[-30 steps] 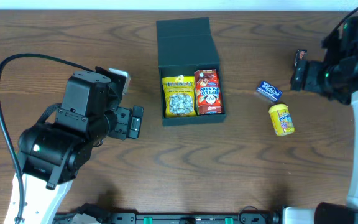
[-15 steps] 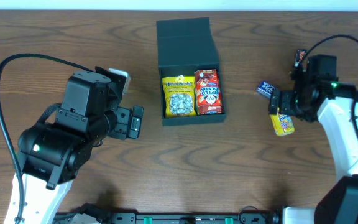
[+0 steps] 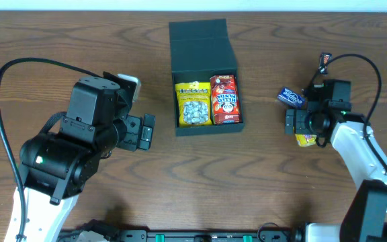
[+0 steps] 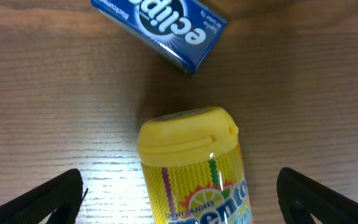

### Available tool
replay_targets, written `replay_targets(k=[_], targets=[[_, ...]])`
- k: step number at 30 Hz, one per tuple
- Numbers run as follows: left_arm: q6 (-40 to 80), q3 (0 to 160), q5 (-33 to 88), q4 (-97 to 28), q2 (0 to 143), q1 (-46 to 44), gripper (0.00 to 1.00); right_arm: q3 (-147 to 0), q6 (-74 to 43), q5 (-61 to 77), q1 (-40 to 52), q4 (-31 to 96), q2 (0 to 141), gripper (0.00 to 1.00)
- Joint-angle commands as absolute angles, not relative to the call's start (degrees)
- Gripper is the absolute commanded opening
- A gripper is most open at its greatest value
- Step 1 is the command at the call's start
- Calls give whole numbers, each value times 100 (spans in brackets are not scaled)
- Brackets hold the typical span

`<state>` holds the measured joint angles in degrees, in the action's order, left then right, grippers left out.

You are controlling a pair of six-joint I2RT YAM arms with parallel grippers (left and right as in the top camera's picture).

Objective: Pack container
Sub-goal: 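Grasp the yellow Mentos bottle with the right gripper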

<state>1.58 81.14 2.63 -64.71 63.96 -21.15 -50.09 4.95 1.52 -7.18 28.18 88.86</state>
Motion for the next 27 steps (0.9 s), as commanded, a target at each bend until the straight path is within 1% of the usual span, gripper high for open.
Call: replay_targets(k=[1,8,10,12,14,15,18,19,22,25,27], targets=[[126,8193,259,-6495,6372,-2102,95,-4910,585,154,-744,2655,9107,97],[126,8193,259,-6495,6372,-2102,95,-4906,585,154,-744,2460,9666,96],[126,8193,259,-6493,6372,-2102,95,-4906,580,154,-744,2458,9743,92],[126,8193,259,-6493,6372,-2102,95,-4906,519,152,-744,2445,9762,83],[126,8193,259,-6493,6372,-2102,95,-4908,517,154,-744,2403,9762,72],[126,8193,259,-6493,6372,-2102,95,-4908,464,152,-744,2394,9762,64],[126,8193,259,-6495,6372,-2102,95,-4908,454,156,-746,2397,9762,47],[126,8193,259,-6495,6372,-2102,95,-4908,454,156,-742,2392,9762,43],[126,8193,259,-6493,6372,-2102,95,-4908,305,202,-742,2373,9760,42],[126,8193,259,-6495,6372,-2102,95,-4915,-141,261,-742,2344,9760,47],[126,8193,259,-6493,6372,-2102,95,-4976,-233,655,-742,2316,9760,46]])
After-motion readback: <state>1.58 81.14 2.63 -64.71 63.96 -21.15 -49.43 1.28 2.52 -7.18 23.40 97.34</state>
